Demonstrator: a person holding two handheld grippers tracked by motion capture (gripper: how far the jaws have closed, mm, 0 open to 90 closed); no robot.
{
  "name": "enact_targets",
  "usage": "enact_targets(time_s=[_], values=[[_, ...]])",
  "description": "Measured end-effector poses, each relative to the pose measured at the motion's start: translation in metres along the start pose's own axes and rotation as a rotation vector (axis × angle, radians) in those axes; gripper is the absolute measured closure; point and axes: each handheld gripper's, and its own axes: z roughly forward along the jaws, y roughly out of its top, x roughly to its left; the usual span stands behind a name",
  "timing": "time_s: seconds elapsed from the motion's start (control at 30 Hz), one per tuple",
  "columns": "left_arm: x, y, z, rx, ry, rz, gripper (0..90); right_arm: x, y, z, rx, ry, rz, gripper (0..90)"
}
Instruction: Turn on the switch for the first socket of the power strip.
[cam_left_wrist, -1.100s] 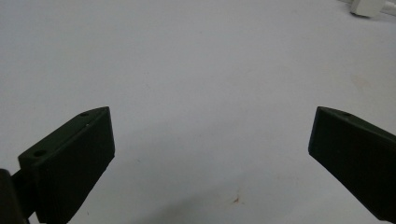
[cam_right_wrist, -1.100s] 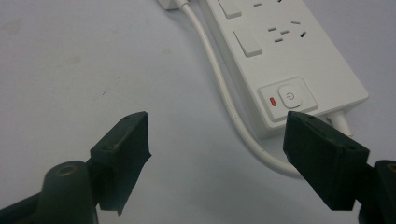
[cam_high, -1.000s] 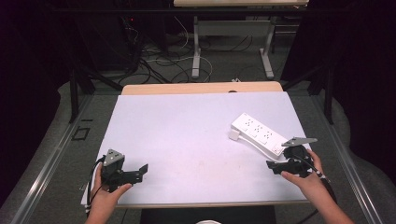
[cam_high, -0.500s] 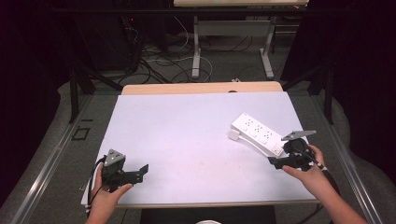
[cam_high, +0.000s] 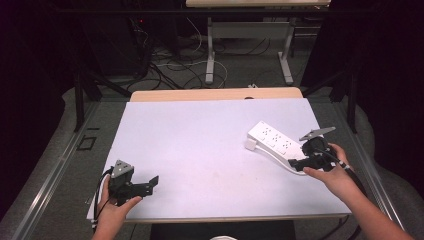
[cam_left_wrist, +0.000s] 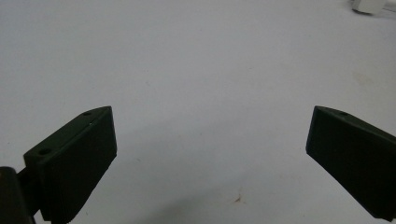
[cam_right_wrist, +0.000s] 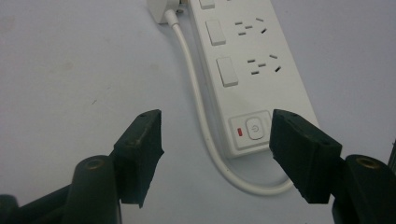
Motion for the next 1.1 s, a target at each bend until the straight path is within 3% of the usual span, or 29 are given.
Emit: enact_targets(time_s=[0.47,0.63,0.9,1.1], values=[[0.000,0.000,0.000,0.005,0.000,0.006,1.6,-0.007,0.023,0.001,0.023,-0.021,-0.037,36.3],[0.000,0.000,0.000,0.005,-0.001,0.007,1.6,-0.010,0.031,0.003,0.068,-0.037,-0.012,38.2],[0.000,0.000,0.001,0.001,-0.003,0.006,1.6,-0.014,0.039,0.009,0.085,-0.048,0.029,38.7],[0.000,0.000,0.002,0.003,-0.004,0.006,1.6,-0.014,0.042,0.016,0.109,-0.061,0.031,40.3]])
